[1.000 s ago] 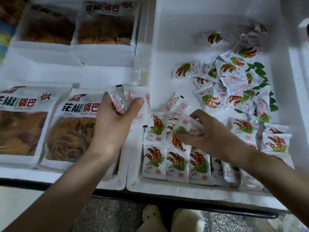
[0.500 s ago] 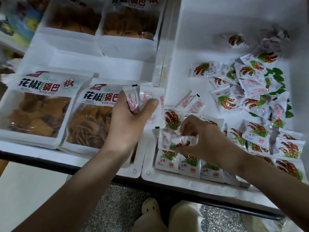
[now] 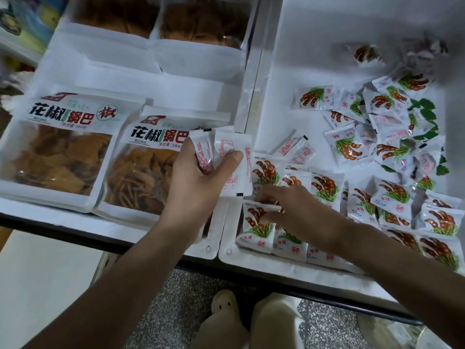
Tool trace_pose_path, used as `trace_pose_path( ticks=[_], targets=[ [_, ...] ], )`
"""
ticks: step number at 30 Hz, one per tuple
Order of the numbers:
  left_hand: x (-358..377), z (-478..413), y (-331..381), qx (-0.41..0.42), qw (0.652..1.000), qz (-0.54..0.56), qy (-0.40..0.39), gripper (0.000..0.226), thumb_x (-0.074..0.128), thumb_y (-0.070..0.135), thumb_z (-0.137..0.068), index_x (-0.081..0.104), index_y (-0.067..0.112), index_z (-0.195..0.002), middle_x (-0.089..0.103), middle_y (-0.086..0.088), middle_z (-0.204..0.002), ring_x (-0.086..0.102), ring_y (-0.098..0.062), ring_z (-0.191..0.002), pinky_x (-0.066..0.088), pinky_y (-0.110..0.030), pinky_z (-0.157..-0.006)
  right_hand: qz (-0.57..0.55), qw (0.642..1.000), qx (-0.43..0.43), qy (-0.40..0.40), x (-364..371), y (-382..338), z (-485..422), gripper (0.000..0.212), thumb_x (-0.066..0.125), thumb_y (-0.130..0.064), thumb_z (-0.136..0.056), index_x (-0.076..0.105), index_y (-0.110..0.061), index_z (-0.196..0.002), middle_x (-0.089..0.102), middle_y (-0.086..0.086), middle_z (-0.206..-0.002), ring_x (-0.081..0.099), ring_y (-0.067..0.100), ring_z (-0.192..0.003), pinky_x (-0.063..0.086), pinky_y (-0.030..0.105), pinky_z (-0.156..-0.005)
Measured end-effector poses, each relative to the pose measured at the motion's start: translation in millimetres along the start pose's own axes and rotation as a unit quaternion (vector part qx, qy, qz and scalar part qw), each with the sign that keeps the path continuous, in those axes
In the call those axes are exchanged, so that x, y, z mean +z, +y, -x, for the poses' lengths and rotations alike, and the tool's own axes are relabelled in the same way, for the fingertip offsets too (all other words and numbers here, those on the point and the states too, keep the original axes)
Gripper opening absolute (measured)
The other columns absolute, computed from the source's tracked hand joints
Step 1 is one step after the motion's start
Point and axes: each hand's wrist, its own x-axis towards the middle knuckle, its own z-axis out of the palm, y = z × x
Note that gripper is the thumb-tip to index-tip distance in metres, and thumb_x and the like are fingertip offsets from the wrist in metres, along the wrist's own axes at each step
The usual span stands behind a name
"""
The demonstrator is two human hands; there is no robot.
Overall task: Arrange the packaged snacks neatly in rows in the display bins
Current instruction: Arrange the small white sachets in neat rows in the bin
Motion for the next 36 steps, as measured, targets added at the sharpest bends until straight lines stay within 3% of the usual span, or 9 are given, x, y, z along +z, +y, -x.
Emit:
trace_pose_path(
  ticks=[7,11,13,15,19,24,29,33,36],
  targets=[
    [9.7,9.1,-9.3,-0.031,0.999,0.010,-0.008,0.033,0.068,0.015,-0.084,0.058,0.013,-0.116,0.071,0.002,-0.102,0.068,-0.011,-0.095,0.055,-0.040,-0.086,0.157,0.978,-0.045,0.130,0.9,-1.2,16.1,0.040,0.066,-0.037,-0.083,0.053,-0.027,-0.119,0.054,-0.014,-0.112,0.052,0.004,-0.094,0.045,0.024,-0.075],
    [18.0,15.2,-12.1,-0.029,0.999,-0.001,-0.029,0.031,0.068,0.014,-0.083,0.061,0.012,-0.113,0.072,0.002,-0.099,0.068,-0.011,-0.092,0.056,-0.035,-0.083,-0.123,0.974,-0.015,0.189,-5.5,-9.1,24.3,0.024,0.067,-0.018,-0.084,0.054,-0.031,-0.101,0.061,-0.013,-0.094,0.060,0.004,-0.082,0.052,0.019,-0.071],
    [21.4,17.9,-13.9,-0.026,0.999,-0.006,-0.043,0.031,0.069,0.014,-0.082,0.061,0.010,-0.112,0.072,0.001,-0.097,0.069,-0.011,-0.092,0.056,-0.032,-0.082,-0.324,0.934,0.033,0.146,-10.2,-14.5,28.6,0.023,0.061,-0.012,-0.087,0.054,-0.029,-0.101,0.063,-0.008,-0.090,0.063,0.007,-0.080,0.056,0.022,-0.073],
    [25.5,20.2,-15.8,-0.026,0.998,-0.002,-0.057,0.032,0.070,0.012,-0.080,0.061,0.010,-0.111,0.073,0.001,-0.096,0.069,-0.011,-0.089,0.057,-0.028,-0.078,-0.387,0.914,0.072,0.101,-14.1,-12.8,35.0,0.024,0.061,-0.019,-0.087,0.053,-0.024,-0.108,0.064,-0.006,-0.094,0.066,0.010,-0.081,0.057,0.026,-0.073],
    [39.9,27.8,-18.8,-0.024,0.997,-0.014,-0.075,0.032,0.073,0.011,-0.076,0.061,0.012,-0.106,0.073,0.003,-0.091,0.069,-0.008,-0.085,0.055,-0.021,-0.071,-0.346,0.932,0.078,0.074,-10.1,-8.0,43.8,0.034,0.069,-0.032,-0.078,0.056,-0.029,-0.110,0.068,-0.005,-0.101,0.066,0.009,-0.087,0.056,0.027,-0.076],
    [54.4,24.7,-22.2,-0.024,0.998,-0.057,-0.018,0.027,0.065,0.027,-0.086,0.058,0.012,-0.108,0.070,0.005,-0.094,0.066,-0.002,-0.085,0.055,-0.027,-0.077,-0.253,0.922,0.068,0.286,-12.5,4.5,53.6,0.021,0.070,-0.032,-0.076,0.054,-0.024,-0.088,0.066,0.003,-0.082,0.063,0.019,-0.076,0.054,0.032,-0.066],
    [72.7,28.9,-18.2,-0.074,0.993,-0.033,-0.087,0.008,0.052,0.027,-0.095,0.056,0.021,-0.099,0.064,0.015,-0.079,0.059,0.004,-0.074,0.045,-0.009,-0.062,-0.063,0.947,-0.009,0.316,-4.8,17.2,55.5,0.026,0.067,-0.025,-0.083,0.053,-0.014,-0.101,0.054,0.000,-0.099,0.058,0.007,-0.086,0.055,0.029,-0.070],
    [73.9,26.2,-21.2,-0.122,0.987,0.007,-0.105,0.019,0.047,0.023,-0.099,0.059,0.034,-0.108,0.069,0.010,-0.105,0.065,-0.005,-0.098,0.052,-0.032,-0.088,-0.158,0.960,-0.021,0.229,-3.9,19.1,59.1,0.033,0.062,-0.035,-0.084,0.057,-0.018,-0.112,0.049,-0.004,-0.119,0.056,0.009,-0.109,0.056,0.028,-0.079],
    [68.9,22.2,-21.3,-0.170,0.976,0.063,-0.120,0.022,0.052,0.044,-0.089,0.068,0.037,-0.102,0.069,0.003,-0.112,0.062,-0.017,-0.110,0.044,-0.049,-0.100,-0.248,0.948,0.004,0.201,-13.5,21.9,60.3,0.020,0.064,-0.022,-0.085,0.055,-0.033,-0.100,0.053,-0.014,-0.119,0.061,0.007,-0.102,0.055,0.023,-0.078]
  ],
)
